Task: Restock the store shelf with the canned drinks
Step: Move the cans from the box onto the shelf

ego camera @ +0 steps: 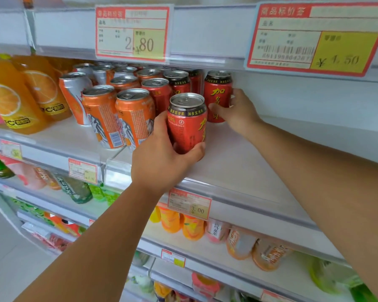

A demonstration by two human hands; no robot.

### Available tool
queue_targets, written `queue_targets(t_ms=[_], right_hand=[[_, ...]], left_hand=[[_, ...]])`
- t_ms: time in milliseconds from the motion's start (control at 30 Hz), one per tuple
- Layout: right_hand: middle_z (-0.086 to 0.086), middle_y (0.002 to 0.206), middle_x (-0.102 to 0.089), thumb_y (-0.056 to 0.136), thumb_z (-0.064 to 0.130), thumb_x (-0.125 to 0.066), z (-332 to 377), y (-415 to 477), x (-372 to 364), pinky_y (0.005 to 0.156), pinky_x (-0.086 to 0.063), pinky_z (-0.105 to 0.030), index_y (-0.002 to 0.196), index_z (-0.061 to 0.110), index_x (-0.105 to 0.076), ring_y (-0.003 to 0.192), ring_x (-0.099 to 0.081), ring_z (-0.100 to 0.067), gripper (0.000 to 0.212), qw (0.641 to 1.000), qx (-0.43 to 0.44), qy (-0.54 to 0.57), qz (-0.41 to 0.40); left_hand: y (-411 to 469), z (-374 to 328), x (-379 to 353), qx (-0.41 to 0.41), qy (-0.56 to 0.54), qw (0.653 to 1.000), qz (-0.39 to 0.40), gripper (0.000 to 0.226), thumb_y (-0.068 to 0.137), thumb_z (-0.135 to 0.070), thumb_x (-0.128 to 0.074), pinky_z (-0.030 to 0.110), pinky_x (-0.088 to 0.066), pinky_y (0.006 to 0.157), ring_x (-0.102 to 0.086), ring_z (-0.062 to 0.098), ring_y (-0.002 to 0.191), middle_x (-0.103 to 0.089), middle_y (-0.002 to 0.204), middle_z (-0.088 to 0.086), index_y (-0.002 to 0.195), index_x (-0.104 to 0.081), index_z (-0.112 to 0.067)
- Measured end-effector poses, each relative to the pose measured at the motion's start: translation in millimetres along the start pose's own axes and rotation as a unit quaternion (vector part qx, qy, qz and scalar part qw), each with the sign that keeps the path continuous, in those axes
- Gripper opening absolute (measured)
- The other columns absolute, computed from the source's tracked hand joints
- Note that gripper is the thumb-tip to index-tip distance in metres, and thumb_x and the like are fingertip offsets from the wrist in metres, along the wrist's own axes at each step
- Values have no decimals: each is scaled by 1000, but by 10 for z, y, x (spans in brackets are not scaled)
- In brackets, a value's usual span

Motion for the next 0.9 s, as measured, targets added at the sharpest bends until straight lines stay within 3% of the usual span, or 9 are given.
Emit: queue_targets(t_ms=[167, 367, 500, 700, 800, 900], right_hand=[[-7, 128, -58, 76, 43, -78, -28, 90, -92, 92, -45, -32, 128, 13, -49, 114, -58, -23, 67, 999, -1, -10, -50], [-6, 126, -56, 69, 54, -78, -103, 124, -164, 92, -49, -38, 126, 17, -43, 112, -58, -23, 76, 997, -14, 12, -68], [-4, 119, -60, 66, 43, -80, -159, 128, -170, 86, -49, -34, 120, 19, -43, 104, -61, -21, 70, 998, -24, 24, -50], [-5, 124, -62, 78, 35, -77, -159, 116, -178, 92, -44, -31, 133, 18, -41, 112, -59, -23, 68, 999, -25, 16, -28], [-11, 139, -48, 80, 40, -74, -131, 80, -84, 99, -42, -32, 143, 13, -31, 123, -51, -25, 81, 990, -108, 79, -32], [-11, 136, -46, 86, 40, -62, 51, -65, 178, 98, -45, -39, 144, 9, -23, 114, -51, -25, 76, 974, -187, 125, -36]], left_hand=[[-3, 9, -9, 12, 16, 1000, -1, 68, 71, -61, -69, 28, -35, 69, -49, 12, 73, -48, 75, -23, 123, -40, -28], [-2, 42, -21, 6, 25, 1000, -1, 67, 71, -66, -68, 29, -37, 68, -51, 13, 74, -50, 76, -21, 120, -40, -30], [6, 50, -28, 6, 23, 1000, 0, 68, 68, -68, -65, 29, -36, 67, -53, 14, 73, -51, 77, -22, 120, -41, -31], [27, 74, -47, 3, 10, 1000, 6, 69, 65, -67, -61, 29, -41, 70, -57, 14, 78, -56, 86, -20, 122, -42, -33], [27, 59, -41, 2, 6, 1000, 17, 71, 66, -67, -61, 31, -45, 73, -61, 15, 84, -58, 91, -19, 125, -42, -33], [23, 51, -33, -4, 5, 1000, 31, 73, 70, -67, -62, 30, -40, 73, -62, 18, 91, -57, 94, -18, 129, -41, -32]])
Point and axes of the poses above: each hand's wrist, its own y-axis towards the middle knuckle, its own x-axis out of the back of the hand, z = x × y, the point moved 6 cm from there along y, towards the middle knuckle
